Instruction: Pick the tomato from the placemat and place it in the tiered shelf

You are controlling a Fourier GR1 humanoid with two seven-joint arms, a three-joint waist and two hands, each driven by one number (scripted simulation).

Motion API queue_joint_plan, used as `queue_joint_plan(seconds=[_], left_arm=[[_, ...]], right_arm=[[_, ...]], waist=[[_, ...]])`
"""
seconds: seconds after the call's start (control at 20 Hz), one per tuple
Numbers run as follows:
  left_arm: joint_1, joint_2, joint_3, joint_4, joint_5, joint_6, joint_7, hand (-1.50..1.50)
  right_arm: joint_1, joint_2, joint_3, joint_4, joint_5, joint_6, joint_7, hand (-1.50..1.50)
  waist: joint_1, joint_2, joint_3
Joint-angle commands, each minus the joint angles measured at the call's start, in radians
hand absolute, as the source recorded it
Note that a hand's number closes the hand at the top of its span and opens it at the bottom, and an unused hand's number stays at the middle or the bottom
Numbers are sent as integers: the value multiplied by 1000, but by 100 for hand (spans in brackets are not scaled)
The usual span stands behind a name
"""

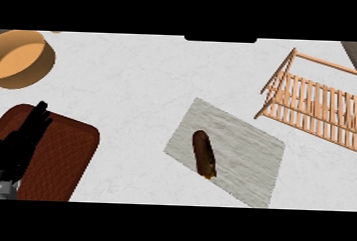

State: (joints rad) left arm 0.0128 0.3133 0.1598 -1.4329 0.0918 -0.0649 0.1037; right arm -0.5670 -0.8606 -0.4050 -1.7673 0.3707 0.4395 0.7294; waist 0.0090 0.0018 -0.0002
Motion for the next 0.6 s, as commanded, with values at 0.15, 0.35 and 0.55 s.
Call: queue_joint_plan(seconds=[0.15,0.35,0.55], left_arm=[[1,-1,27,33,2,-18,-34,0],[-10,-19,-6,1,-25,-14,8,0],[12,-22,0,-55,-18,-22,38,0]], right_arm=[[-53,24,22,198,113,-129,-21,-150],[0,-31,22,287,127,-97,-222,-150],[-71,25,22,278,110,-142,-168,-150]], waist=[[5,1,0],[0,0,0],[5,-1,0]])
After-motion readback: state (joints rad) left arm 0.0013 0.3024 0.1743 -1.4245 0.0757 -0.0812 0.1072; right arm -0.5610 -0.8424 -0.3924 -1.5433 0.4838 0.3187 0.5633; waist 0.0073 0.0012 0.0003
